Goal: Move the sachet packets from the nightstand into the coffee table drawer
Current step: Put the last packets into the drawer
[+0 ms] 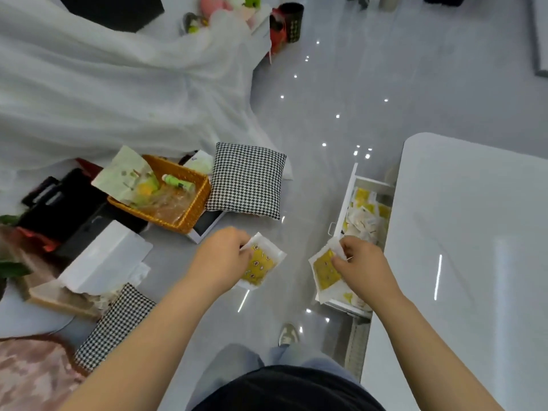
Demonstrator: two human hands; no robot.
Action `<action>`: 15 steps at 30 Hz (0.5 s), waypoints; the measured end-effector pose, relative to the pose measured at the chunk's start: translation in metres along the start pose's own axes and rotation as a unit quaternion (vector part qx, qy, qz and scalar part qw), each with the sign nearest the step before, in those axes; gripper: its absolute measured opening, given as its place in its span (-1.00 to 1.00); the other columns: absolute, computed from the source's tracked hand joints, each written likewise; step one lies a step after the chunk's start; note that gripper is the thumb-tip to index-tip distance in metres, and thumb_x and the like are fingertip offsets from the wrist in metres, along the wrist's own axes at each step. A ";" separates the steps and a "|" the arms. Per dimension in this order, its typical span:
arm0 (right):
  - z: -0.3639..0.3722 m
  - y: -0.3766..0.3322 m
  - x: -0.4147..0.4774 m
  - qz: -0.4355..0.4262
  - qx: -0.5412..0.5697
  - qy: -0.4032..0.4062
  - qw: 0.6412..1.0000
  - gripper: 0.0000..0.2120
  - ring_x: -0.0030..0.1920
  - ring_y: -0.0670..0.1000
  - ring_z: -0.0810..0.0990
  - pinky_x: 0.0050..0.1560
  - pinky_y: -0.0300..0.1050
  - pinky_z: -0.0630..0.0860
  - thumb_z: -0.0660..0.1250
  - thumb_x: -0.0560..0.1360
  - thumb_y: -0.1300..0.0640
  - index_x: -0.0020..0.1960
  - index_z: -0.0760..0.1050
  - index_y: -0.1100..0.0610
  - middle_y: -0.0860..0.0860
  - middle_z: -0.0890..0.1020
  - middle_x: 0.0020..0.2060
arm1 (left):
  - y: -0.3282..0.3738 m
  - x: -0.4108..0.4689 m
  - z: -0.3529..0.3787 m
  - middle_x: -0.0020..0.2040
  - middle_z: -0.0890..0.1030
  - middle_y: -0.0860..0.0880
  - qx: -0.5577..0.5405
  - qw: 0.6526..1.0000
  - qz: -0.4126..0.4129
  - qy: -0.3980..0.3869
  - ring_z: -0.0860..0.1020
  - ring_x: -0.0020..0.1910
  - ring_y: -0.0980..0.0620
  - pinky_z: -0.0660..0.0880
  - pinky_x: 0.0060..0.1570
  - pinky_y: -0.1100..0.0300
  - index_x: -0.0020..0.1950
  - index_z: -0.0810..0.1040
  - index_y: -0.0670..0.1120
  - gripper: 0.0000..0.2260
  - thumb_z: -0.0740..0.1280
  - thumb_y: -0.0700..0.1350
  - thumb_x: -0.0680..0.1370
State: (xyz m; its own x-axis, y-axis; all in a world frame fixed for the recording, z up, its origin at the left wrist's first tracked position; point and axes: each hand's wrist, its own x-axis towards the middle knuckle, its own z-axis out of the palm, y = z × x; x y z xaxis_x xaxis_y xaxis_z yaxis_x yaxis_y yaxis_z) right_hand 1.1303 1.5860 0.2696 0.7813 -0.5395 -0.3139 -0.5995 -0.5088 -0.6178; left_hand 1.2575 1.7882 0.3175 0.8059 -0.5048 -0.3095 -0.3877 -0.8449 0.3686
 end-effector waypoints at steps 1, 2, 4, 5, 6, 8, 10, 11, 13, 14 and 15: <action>-0.002 -0.003 0.008 0.006 0.002 0.001 1.000 -0.92 -0.21 0.05 0.60 -0.14 -0.01 0.59 0.27 0.51 0.11 -0.12 0.51 0.09 0.04 0.63 -0.23 | 0.001 0.011 -0.003 -0.28 0.46 -0.13 0.000 1.000 0.007 0.000 0.48 -0.26 -0.10 0.35 -0.31 0.05 -0.33 0.39 -0.18 -0.75 0.26 -0.15 0.53; -0.005 -0.006 0.014 0.012 0.007 0.006 1.000 -0.92 -0.21 0.06 0.60 -0.16 -0.01 0.58 0.27 0.51 0.12 -0.13 0.51 0.10 0.04 0.62 -0.24 | 0.003 0.021 -0.006 -0.27 0.45 -0.12 0.001 1.000 0.014 -0.004 0.47 -0.25 -0.11 0.35 -0.29 0.05 -0.34 0.38 -0.17 -0.75 0.26 -0.15 0.54; -0.009 -0.010 0.025 0.021 0.018 0.023 0.999 -0.91 -0.23 0.05 0.59 -0.19 -0.05 0.55 0.28 0.51 0.12 -0.17 0.49 0.08 0.02 0.61 -0.27 | 0.006 0.043 -0.012 -0.26 0.46 -0.10 0.006 0.999 0.033 -0.014 0.48 -0.22 -0.11 0.39 -0.25 0.02 -0.32 0.39 -0.19 -0.76 0.26 -0.15 0.54; -0.011 -0.012 0.029 0.028 0.021 0.030 0.999 -0.91 -0.24 0.03 0.58 -0.20 -0.08 0.54 0.28 0.51 0.12 -0.17 0.47 0.05 0.00 0.60 -0.27 | 0.008 0.054 -0.014 -0.25 0.48 -0.11 0.005 0.999 0.046 -0.021 0.49 -0.21 -0.11 0.41 -0.23 0.01 -0.30 0.42 -0.21 -0.77 0.26 -0.15 0.54; -0.012 -0.014 0.034 0.039 0.023 0.035 0.998 -0.92 -0.24 0.01 0.58 -0.20 -0.09 0.54 0.28 0.52 0.11 -0.16 0.47 0.03 -0.03 0.59 -0.27 | 0.011 0.066 -0.016 -0.25 0.50 -0.13 0.003 0.998 0.060 -0.030 0.50 -0.22 -0.11 0.42 -0.24 0.01 -0.28 0.44 -0.23 -0.78 0.27 -0.15 0.53; -0.013 -0.018 0.043 0.067 0.032 0.052 0.996 -0.91 -0.25 0.00 0.57 -0.20 -0.07 0.54 0.29 0.51 0.11 -0.17 0.47 0.04 -0.04 0.58 -0.29 | 0.015 0.093 -0.020 -0.25 0.53 -0.15 0.002 0.995 0.090 -0.052 0.50 -0.24 -0.10 0.42 -0.27 0.04 -0.29 0.45 -0.21 -0.78 0.27 -0.16 0.53; -0.013 -0.021 0.054 0.093 0.047 0.084 0.991 -0.83 -0.30 0.02 0.55 -0.25 -0.06 0.51 0.30 0.49 0.13 -0.27 0.42 0.01 -0.05 0.54 -0.36 | 0.019 0.120 -0.026 -0.27 0.54 -0.15 0.015 0.989 0.126 -0.071 0.48 -0.29 -0.07 0.37 -0.32 0.10 -0.36 0.39 -0.14 -0.74 0.27 -0.16 0.53; -0.013 -0.025 0.059 0.109 0.053 0.097 0.988 -0.80 -0.31 0.01 0.54 -0.27 -0.07 0.50 0.30 0.49 0.14 -0.30 0.39 -0.02 -0.06 0.53 -0.38 | 0.021 0.134 -0.029 -0.28 0.54 -0.14 0.025 0.986 0.146 -0.079 0.47 -0.30 -0.05 0.35 -0.33 0.11 -0.38 0.38 -0.12 -0.73 0.27 -0.16 0.53; -0.012 -0.032 0.071 0.143 0.062 0.120 0.981 -0.83 -0.30 0.03 0.57 -0.26 -0.07 0.52 0.29 0.49 0.13 -0.28 0.42 0.01 -0.03 0.56 -0.35 | 0.025 0.163 -0.038 -0.29 0.53 -0.12 0.040 0.978 0.183 -0.091 0.46 -0.31 -0.03 0.33 -0.35 0.12 -0.34 0.43 -0.16 -0.75 0.27 -0.15 0.53; -0.011 -0.036 0.076 0.157 0.065 0.132 0.976 -0.87 -0.28 0.07 0.58 -0.25 -0.03 0.54 0.29 0.49 0.12 -0.24 0.46 0.08 0.03 0.59 -0.33 | 0.028 0.177 -0.043 -0.29 0.52 -0.11 0.047 0.974 0.200 -0.096 0.46 -0.32 -0.02 0.33 -0.35 0.12 -0.31 0.45 -0.18 -0.77 0.26 -0.15 0.54; -0.010 -0.041 0.081 0.170 0.068 0.146 0.972 -0.86 -0.25 0.12 0.59 -0.22 0.02 0.55 0.30 0.48 0.11 -0.20 0.49 0.16 0.10 0.60 -0.31 | 0.031 0.190 -0.049 -0.29 0.52 -0.10 0.056 0.969 0.219 -0.100 0.48 -0.31 -0.03 0.33 -0.35 0.11 -0.29 0.47 -0.19 -0.78 0.26 -0.14 0.54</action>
State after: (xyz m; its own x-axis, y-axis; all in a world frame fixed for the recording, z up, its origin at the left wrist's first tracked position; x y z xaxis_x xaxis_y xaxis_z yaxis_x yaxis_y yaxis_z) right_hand 1.2165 1.5562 0.2764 0.4472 -0.8387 -0.3106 -0.7702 -0.1846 -0.6105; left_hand 1.4201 1.6748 0.3128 0.4537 -0.8344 -0.3130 -0.7279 -0.5496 0.4101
